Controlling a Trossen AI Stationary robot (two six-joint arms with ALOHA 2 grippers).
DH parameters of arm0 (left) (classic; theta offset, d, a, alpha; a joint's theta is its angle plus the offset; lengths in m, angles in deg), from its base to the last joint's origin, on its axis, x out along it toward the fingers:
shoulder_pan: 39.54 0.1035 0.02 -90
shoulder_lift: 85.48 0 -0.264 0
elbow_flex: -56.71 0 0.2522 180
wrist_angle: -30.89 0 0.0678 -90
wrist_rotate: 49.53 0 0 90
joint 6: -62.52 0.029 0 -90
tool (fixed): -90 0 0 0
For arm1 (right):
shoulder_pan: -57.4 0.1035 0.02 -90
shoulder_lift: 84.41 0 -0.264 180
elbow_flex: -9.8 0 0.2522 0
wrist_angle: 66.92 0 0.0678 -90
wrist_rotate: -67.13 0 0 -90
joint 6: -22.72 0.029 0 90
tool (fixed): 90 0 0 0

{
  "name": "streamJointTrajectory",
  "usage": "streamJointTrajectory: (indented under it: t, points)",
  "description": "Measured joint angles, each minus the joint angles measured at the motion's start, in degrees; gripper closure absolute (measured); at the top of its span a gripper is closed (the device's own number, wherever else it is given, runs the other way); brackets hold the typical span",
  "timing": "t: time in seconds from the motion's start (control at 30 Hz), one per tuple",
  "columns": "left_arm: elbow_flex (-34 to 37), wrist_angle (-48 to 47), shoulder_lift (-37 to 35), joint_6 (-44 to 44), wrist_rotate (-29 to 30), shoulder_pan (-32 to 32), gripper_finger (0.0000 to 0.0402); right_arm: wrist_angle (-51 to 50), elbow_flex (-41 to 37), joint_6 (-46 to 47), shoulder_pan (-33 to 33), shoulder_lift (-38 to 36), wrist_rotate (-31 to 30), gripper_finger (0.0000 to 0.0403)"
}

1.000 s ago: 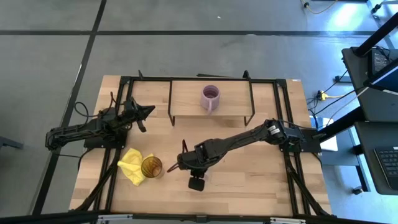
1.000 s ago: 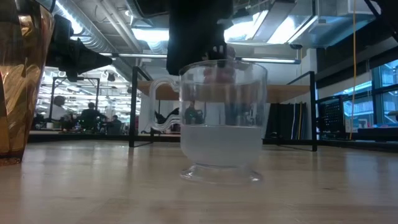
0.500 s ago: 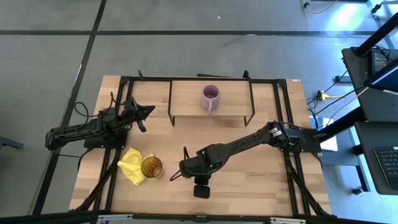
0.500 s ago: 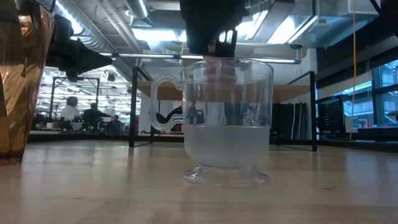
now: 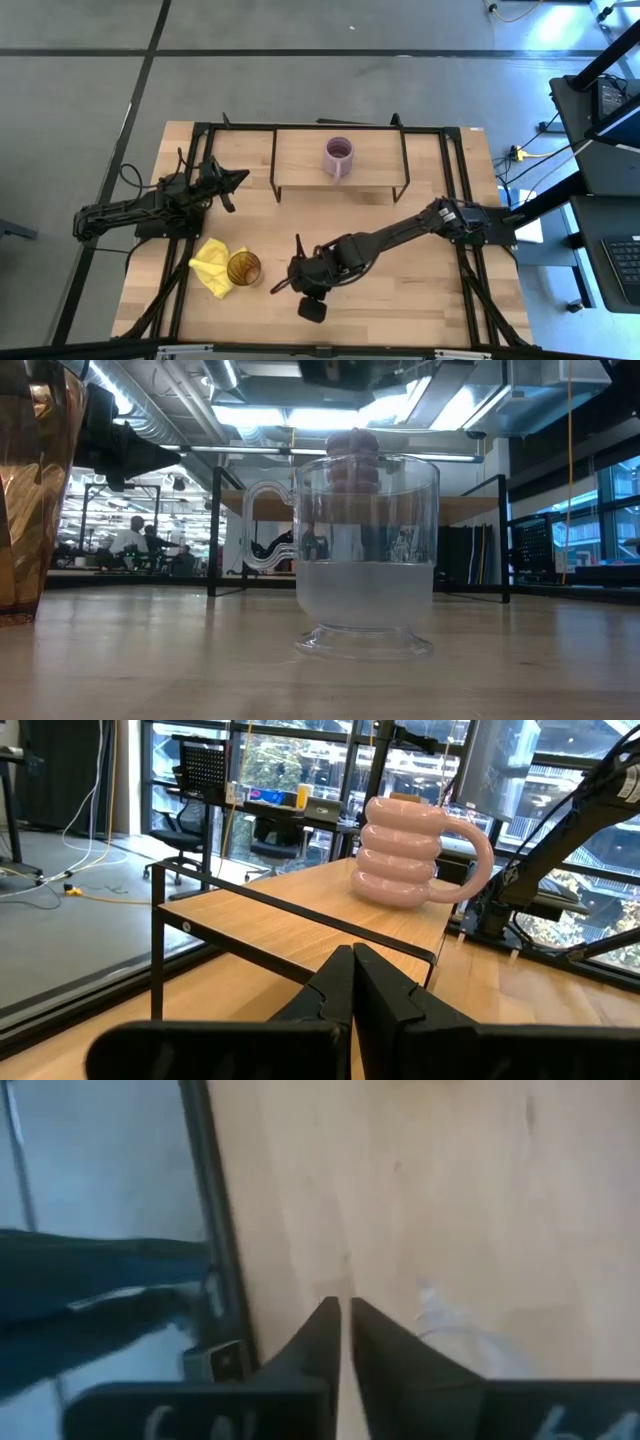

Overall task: Stack small to large cups/mugs on shelf
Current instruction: Put the transparent mug on the shelf

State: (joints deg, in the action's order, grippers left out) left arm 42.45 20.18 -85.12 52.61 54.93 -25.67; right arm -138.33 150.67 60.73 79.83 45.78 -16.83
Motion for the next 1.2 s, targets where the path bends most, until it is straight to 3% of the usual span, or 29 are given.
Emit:
streamJointTrajectory:
  t: [0.1, 0.27, 0.43, 0.57, 0.77, 0.9, 1.03, 1.2]
  points:
    - [0.0, 0.0, 0.0, 0.0, 0.0, 0.0, 0.0401, -0.1, 0.0, -5.1, -0.3, 0.0, -0.2, 0.0329]
    - [0.0, 0.0, 0.0, 0.0, 0.0, 0.0, 0.0401, -1.5, 0.0, -4.7, -0.8, 0.0, 0.0, 0.0271]
    - [0.0, 0.0, 0.0, 0.0, 0.0, 0.0, 0.0401, -1.5, -0.8, -8.4, -0.9, 0.0, -0.5, 0.0246]
    - [0.0, 0.0, 0.0, 0.0, 0.0, 0.0, 0.0401, -4.8, -2.9, -6.6, -0.7, 0.1, 1.4, 0.0262]
    - [0.0, 0.0, 0.0, 0.0, 0.0, 0.0, 0.0401, -4.9, -5.8, -3.7, 1.3, 0.3, 2.5, 0.0346]
    - [0.0, 0.0, 0.0, 0.0, 0.0, 0.0, 0.0401, -5.2, -5.6, -0.7, 3.0, 0.2, -1.7, 0.0387]
    - [0.0, 0.0, 0.0, 0.0, 0.0, 0.0, 0.0401, -6.1, -5.6, -0.6, 4.4, 0.2, -2.7, 0.0382]
    - [0.0, 0.0, 0.0, 0.0, 0.0, 0.0, 0.0401, -6.5, -5.6, -0.7, 5.3, 0.3, -3.8, 0.0326]
